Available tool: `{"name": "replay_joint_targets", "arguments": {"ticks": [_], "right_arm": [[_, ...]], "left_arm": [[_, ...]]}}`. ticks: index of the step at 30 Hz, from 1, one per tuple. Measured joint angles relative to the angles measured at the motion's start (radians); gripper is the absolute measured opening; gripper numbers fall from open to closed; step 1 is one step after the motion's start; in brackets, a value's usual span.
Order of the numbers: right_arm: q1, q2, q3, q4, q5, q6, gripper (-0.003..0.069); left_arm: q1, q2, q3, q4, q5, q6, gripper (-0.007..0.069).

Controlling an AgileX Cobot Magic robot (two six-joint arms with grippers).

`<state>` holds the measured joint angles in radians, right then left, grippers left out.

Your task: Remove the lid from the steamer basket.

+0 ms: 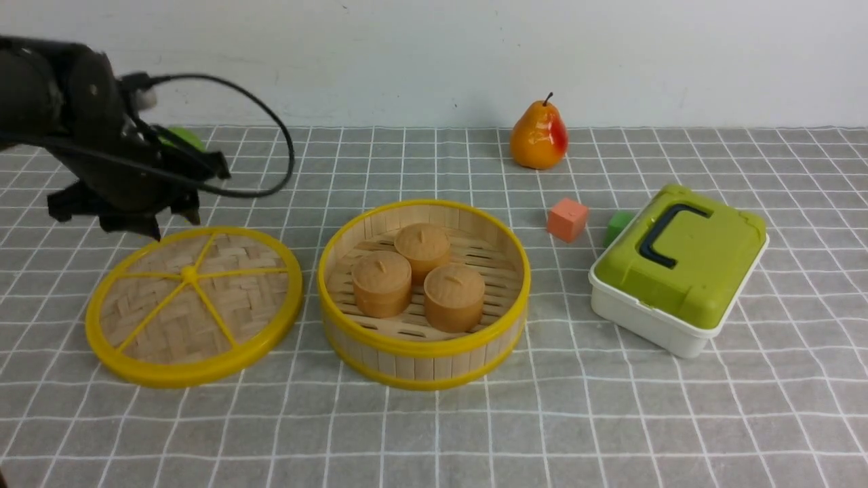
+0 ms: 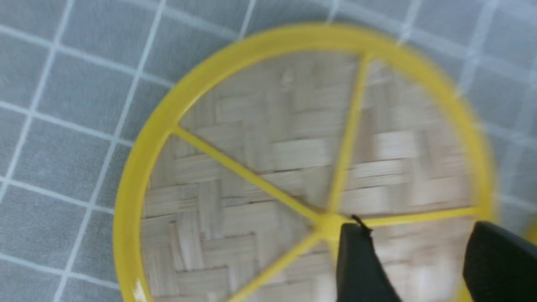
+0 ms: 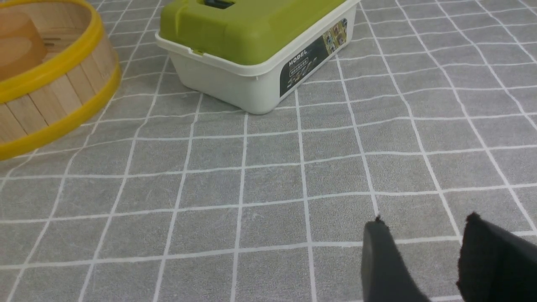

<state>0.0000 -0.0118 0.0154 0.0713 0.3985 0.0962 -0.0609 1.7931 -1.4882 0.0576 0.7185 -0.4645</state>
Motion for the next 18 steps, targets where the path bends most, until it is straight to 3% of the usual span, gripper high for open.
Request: {"name": "replay_joint_targets", "arguments": {"ticks": [3,8,14,18], "right_arm": [[0.000,0.000,0.000,0.000,0.000,0.000,0.0241],[0.000,0.000,0.000,0.000,0.000,0.000,0.0241],[0.000,0.000,0.000,0.000,0.000,0.000,0.0241],[0.000,0.000,0.000,0.000,0.000,0.000,0.0241]], "left_arm": [[-0.009,-0.176,0.052,-0.058,-0.035,0.045,0.0324],[-0.087,-0.558,0.244,-0.099,-0.190,0.174,0.0163],[-0.117,-0.920,0.528,-0.112,-0.264,0.226,-0.0013],[-0.117,-1.077,0.718,-0.112,-0.285,0.229,-0.0013]]}}
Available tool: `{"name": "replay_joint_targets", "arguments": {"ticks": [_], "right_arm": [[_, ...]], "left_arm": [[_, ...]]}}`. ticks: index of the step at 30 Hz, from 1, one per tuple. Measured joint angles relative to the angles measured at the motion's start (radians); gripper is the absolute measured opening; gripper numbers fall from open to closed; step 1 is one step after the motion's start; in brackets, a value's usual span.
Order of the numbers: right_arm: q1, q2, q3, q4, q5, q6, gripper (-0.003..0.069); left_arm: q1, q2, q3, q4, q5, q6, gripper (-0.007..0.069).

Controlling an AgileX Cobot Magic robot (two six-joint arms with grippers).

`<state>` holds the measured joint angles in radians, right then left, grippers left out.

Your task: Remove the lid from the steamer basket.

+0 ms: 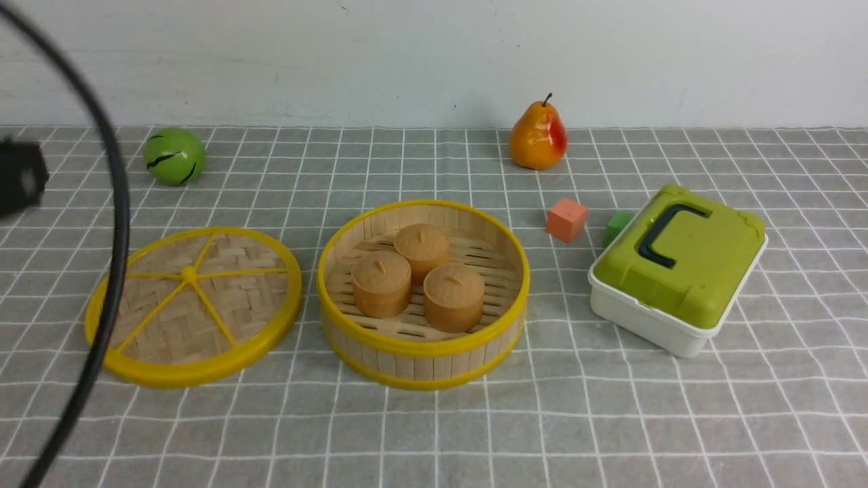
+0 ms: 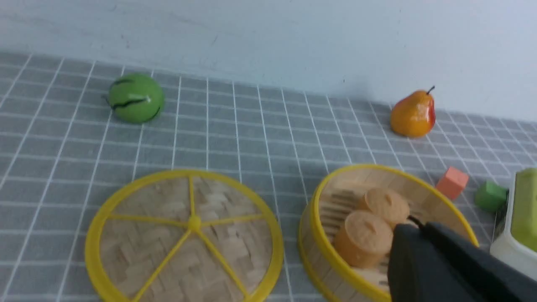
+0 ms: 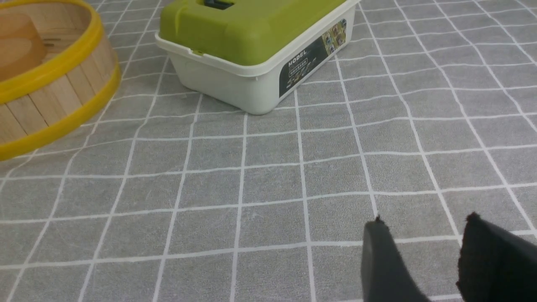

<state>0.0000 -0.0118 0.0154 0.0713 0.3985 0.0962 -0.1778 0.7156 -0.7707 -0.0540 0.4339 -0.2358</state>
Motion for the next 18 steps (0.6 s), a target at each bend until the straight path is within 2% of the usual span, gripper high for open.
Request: {"name": "replay_joint_targets", "arguments": {"ticks": [1,8,18], "right_arm": [[0.000,0.000,0.000,0.000,0.000,0.000,0.0241],[0.000,0.000,0.000,0.000,0.000,0.000,0.0241],[0.000,0.000,0.000,0.000,0.000,0.000,0.0241]], "left_arm": [[0.000,-0.089,0.098,-0.002,-0.015,0.001,-0.0013],[0.000,-0.430,0.439,-0.015,-0.096,0.001,-0.0013],[0.000,-0.711,0.685,0.023,-0.077,0.001,-0.0013]]}}
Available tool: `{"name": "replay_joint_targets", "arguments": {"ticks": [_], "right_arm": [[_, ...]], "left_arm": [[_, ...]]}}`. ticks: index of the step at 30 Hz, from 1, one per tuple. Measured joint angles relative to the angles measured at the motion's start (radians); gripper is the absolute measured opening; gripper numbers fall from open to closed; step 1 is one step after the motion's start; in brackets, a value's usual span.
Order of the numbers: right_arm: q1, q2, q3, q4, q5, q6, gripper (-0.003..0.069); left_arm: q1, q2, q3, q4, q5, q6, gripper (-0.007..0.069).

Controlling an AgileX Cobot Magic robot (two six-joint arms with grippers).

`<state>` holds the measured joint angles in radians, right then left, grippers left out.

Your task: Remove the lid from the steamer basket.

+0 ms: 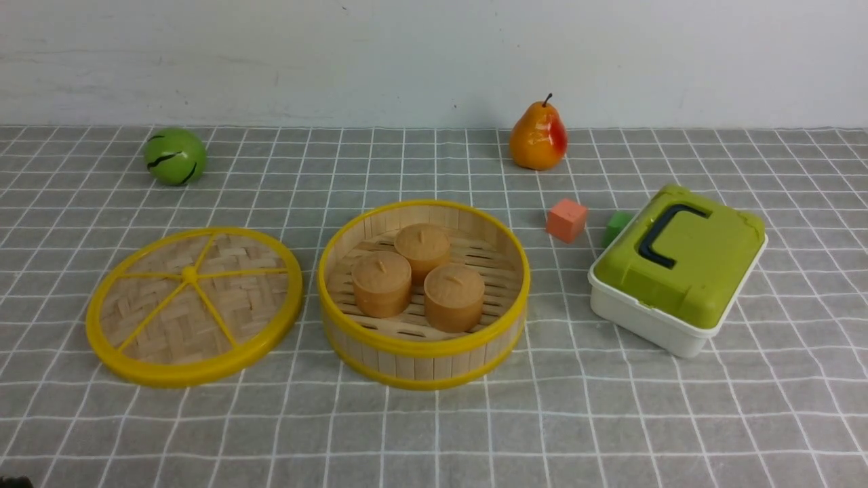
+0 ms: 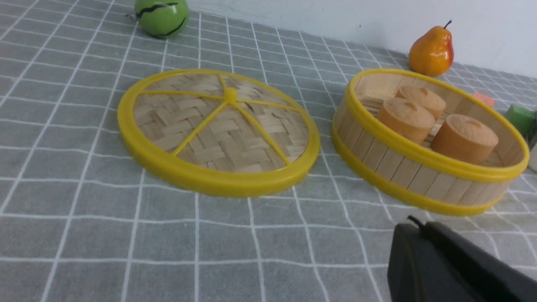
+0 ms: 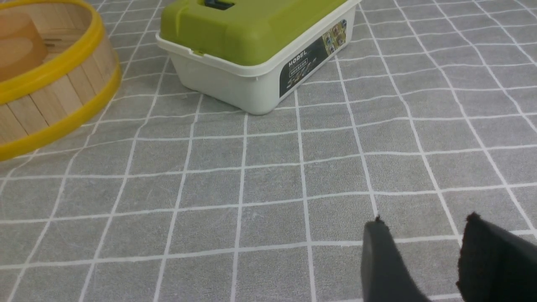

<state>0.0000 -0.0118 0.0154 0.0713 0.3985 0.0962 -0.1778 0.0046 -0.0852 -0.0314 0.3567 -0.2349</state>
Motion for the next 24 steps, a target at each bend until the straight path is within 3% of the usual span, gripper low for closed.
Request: {"name": "replay_joint_targets", "arguments": {"ticks": [15,24], "right_arm": [[0.000,0.000,0.000,0.000,0.000,0.000,0.0241],[0.000,0.000,0.000,0.000,0.000,0.000,0.0241]], "left_arm": [[0.036,-0.016,0.113,0.101,0.028,-0.090,-0.0013],[0.036,-0.016,0.114,0.070,0.031,0.019,-0.0013]]}}
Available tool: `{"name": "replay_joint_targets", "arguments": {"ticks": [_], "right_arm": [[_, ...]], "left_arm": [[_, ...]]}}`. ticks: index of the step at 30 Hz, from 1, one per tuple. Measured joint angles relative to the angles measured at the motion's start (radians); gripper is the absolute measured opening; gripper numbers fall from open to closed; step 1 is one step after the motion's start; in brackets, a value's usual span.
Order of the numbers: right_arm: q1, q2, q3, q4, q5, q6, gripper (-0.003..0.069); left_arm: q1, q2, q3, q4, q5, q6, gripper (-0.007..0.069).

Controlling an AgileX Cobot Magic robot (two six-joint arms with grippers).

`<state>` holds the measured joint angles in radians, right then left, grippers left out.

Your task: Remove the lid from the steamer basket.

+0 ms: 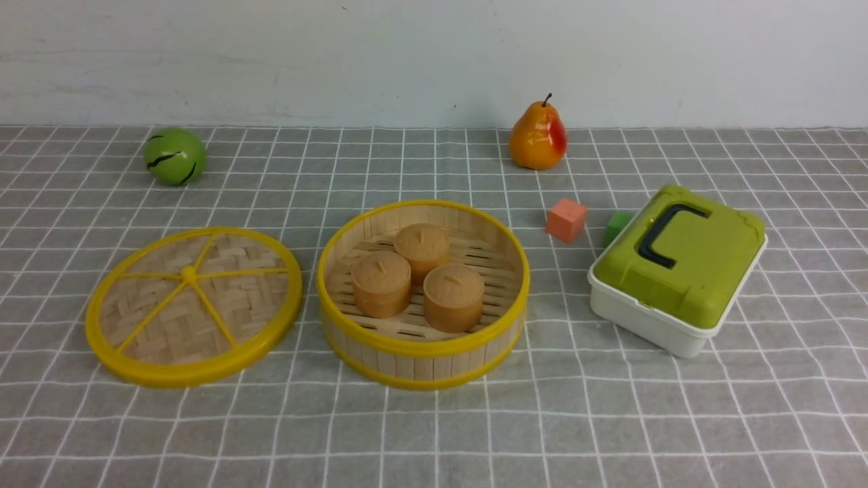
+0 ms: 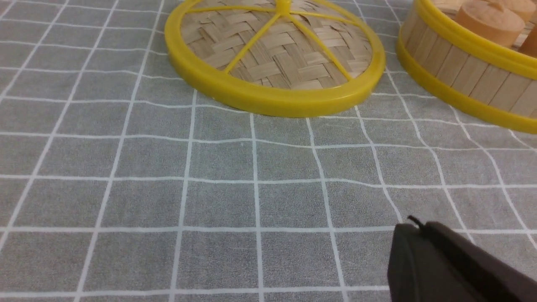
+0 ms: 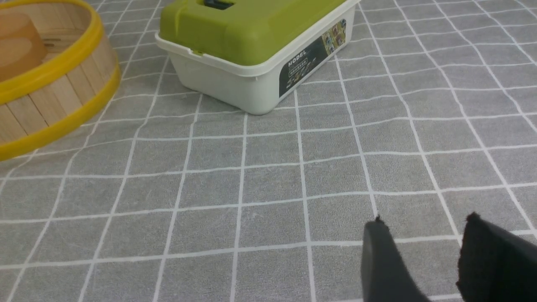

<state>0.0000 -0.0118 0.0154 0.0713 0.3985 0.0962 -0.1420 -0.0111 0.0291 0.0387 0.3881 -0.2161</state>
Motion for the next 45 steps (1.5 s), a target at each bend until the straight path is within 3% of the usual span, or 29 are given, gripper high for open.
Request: {"name": "replay_joint_targets", "arguments": {"ticks": [45], "right_arm": [[0.000,0.000,0.000,0.000,0.000,0.000,0.0241]], "left_arm": [[0.000,0.000,0.000,-0.017,0.000,0.011,-0.0003]]}}
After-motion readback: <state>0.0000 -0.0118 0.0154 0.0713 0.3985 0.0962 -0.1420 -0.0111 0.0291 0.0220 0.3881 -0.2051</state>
